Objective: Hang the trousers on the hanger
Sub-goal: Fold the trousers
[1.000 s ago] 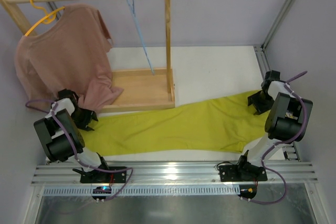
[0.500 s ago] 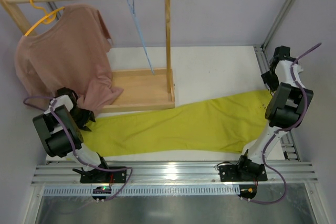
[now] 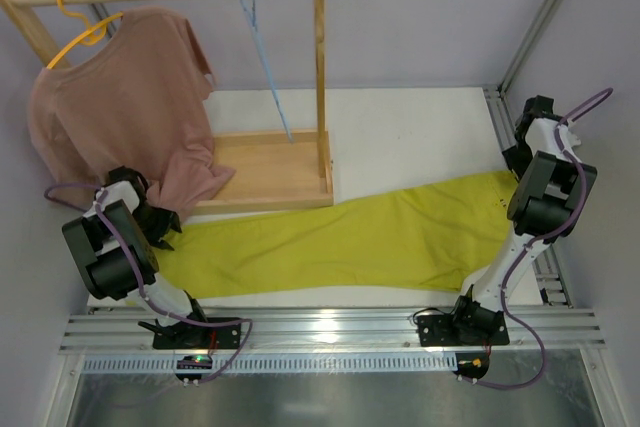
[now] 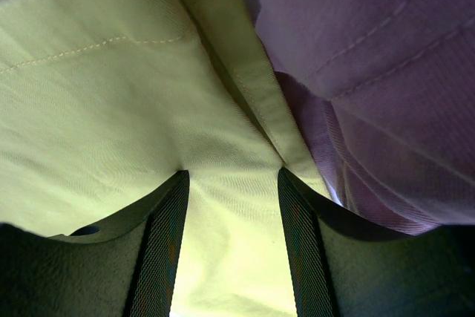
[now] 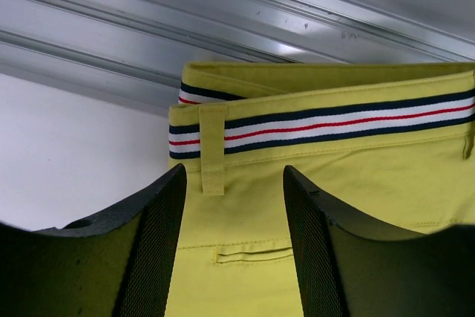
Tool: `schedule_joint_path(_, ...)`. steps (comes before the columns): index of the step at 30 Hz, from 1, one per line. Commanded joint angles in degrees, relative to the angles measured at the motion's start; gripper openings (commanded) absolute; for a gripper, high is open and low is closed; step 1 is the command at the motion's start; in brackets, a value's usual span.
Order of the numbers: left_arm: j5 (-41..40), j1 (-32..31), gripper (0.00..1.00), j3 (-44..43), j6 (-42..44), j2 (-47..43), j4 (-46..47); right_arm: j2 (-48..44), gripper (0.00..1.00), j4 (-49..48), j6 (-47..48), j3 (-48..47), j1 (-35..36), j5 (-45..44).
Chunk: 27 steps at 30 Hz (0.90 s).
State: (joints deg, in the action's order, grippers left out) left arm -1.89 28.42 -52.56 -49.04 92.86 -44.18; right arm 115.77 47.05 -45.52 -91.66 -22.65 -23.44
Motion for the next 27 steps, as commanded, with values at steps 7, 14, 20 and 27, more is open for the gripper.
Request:
schedule_joint_path(7, -9.7, 1.5, 0.53, 2.4, 1.4, 1.8, 2.4, 4.4, 0.57, -4.9, -2.0, -0.8, -0.1, 0.2)
schedule_joint_path(14, -10.1, 1.5, 0.53, 2.6, 0.7, 2.2, 2.6, 4.1, 0.15, -6.8, -2.6, 1.0, 0.0, -2.0)
schedule_joint_path(20, -11.4, 1.6, 0.53, 2.3, 0.8, 2.9, 2.1, 3.4, 0.04, -6.1, -2.2, -0.4, -0.5, -7.7)
schedule_joint_path(27, -11.7, 2.4, 0.52, 1.8, 0.9, 3.9, 1.6, 4.0, 0.04, -4.9, -2.6, -2.7, -2.8, -9.9)
